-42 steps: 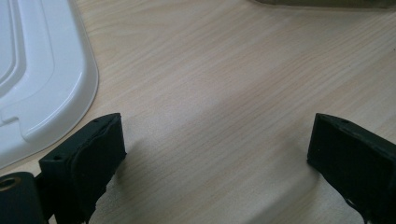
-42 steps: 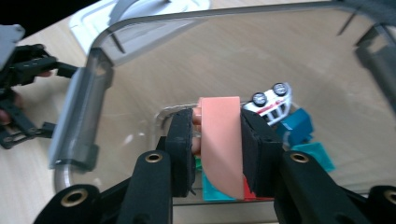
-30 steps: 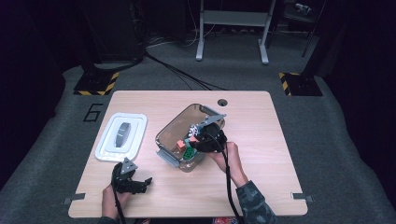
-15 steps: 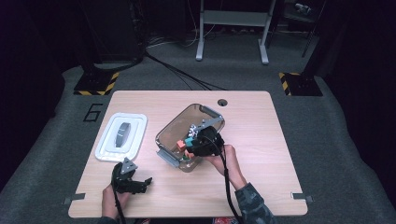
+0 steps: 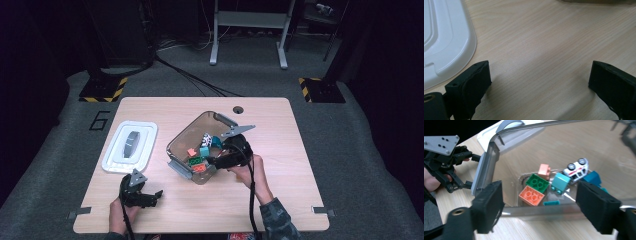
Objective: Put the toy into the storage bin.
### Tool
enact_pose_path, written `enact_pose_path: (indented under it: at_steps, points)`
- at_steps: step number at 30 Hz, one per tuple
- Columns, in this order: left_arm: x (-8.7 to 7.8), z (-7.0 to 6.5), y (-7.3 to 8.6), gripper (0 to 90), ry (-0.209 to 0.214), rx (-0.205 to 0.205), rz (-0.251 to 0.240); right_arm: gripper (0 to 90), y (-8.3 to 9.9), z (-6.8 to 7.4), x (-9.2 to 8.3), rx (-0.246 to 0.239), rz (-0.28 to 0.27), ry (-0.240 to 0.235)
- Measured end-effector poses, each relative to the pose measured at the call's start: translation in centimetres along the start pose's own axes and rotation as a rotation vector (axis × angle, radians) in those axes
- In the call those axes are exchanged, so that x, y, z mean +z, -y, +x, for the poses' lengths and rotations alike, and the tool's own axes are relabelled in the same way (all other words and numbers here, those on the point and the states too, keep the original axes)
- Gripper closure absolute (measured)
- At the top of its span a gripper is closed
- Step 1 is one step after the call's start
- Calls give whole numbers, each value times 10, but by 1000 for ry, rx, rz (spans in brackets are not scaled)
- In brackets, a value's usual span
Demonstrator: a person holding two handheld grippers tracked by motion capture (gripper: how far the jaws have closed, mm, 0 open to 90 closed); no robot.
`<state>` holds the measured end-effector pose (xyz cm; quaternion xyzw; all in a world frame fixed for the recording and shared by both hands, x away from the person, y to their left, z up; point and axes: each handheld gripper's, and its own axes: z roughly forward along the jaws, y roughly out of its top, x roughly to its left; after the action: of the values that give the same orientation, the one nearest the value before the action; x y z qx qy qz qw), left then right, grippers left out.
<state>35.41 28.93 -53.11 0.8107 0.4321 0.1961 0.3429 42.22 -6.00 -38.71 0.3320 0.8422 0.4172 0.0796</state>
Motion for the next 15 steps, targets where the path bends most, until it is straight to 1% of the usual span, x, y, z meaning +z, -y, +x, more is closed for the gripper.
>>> enact_pose_path:
  at_steps: [2, 4, 8, 10, 12, 15]
  points:
    - [0, 0, 0, 40, 0, 0, 0, 171, 3, -3, -8, 4, -15, 16]
    - [0, 0, 0, 40, -1, 1, 0, 153, 10, -9, -18, 20, -36, 37]
    - [0, 0, 0, 39, 0, -1, 0, 145, 23, -20, -27, 49, -39, 82]
    - [0, 0, 0, 39, 0, 0, 0, 146, 30, -24, -29, 68, -33, 91]
    - [0, 0, 0, 39, 0, -1, 0, 145, 39, -28, -26, 77, -14, 111]
    - [0, 0, 0, 39, 0, 0, 0, 141, 53, -33, -18, 105, 24, 142]
